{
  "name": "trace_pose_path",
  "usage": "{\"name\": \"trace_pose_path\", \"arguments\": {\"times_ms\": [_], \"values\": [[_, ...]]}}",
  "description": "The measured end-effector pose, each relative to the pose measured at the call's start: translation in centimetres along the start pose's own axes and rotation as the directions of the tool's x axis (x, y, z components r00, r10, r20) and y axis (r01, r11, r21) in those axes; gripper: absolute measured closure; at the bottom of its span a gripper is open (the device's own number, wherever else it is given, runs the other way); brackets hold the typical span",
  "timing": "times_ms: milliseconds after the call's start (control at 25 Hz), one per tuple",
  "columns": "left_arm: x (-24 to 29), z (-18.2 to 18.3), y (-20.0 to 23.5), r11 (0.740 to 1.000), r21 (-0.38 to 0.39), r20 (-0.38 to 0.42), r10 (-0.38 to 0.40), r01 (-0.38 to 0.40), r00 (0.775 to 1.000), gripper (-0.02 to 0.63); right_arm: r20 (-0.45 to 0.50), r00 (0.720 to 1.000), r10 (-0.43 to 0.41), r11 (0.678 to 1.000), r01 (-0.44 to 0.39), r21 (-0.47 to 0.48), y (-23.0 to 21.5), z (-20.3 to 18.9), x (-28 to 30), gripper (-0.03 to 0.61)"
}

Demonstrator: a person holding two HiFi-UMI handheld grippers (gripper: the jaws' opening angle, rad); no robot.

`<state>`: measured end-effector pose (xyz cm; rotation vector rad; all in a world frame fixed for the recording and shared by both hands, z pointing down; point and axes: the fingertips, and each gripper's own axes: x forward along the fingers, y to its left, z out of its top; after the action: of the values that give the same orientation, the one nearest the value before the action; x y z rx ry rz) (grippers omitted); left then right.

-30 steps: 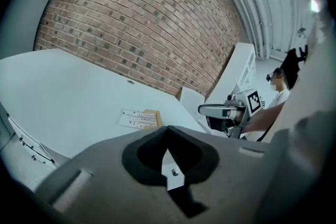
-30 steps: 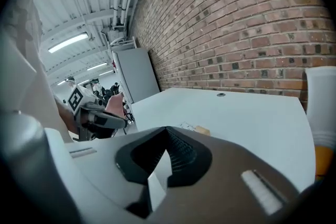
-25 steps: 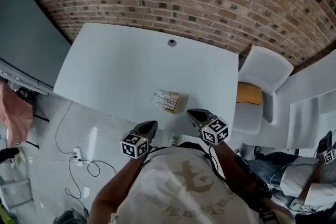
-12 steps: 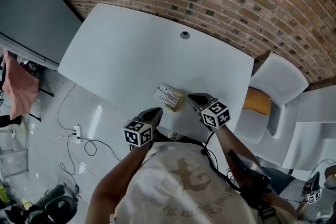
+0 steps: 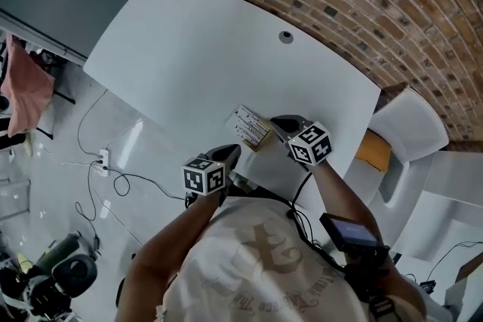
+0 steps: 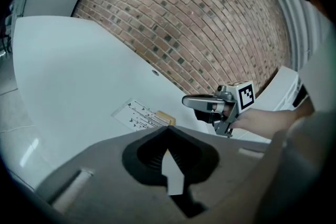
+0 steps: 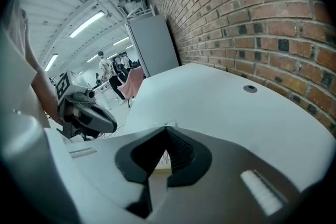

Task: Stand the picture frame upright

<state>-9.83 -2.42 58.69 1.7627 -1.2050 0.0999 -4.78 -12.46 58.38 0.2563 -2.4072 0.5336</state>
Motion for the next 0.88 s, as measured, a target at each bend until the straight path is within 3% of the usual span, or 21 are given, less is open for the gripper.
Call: {"name": "trace_pose_path", "arguments": {"times_ms": [200, 400, 680, 880], "values": [[1.2, -2.1, 1.3, 0.992, -0.127, -0.042, -0.009, 0.003, 0.999, 0.612, -0.110, 0.994, 0.026, 0.999, -0.030, -0.032, -0.3, -1.2, 1.9, 0.571], [2.9, -3.2, 2.2, 0.963, -0.268, -0.072, -0.004, -0.016, 0.997, 0.605, -0.228, 0.971, 0.071, 0.997, -0.079, -0.026, -0.5, -2.5, 3.6, 0.571], [4.6, -3.1, 2.8, 0.921, -0.388, -0.095, 0.004, -0.041, 0.996, 0.430, -0.374, 0.922, 0.097, 0.993, -0.118, -0.032, -1.0, -3.3, 5.4, 0.483], [5.8, -3.4, 2.8, 0.889, -0.454, -0.126, -0.002, -0.056, 0.992, 0.343, -0.466, 0.872, 0.148, 0.988, -0.148, 0.037, -1.4, -4.3, 6.6, 0.425]]}}
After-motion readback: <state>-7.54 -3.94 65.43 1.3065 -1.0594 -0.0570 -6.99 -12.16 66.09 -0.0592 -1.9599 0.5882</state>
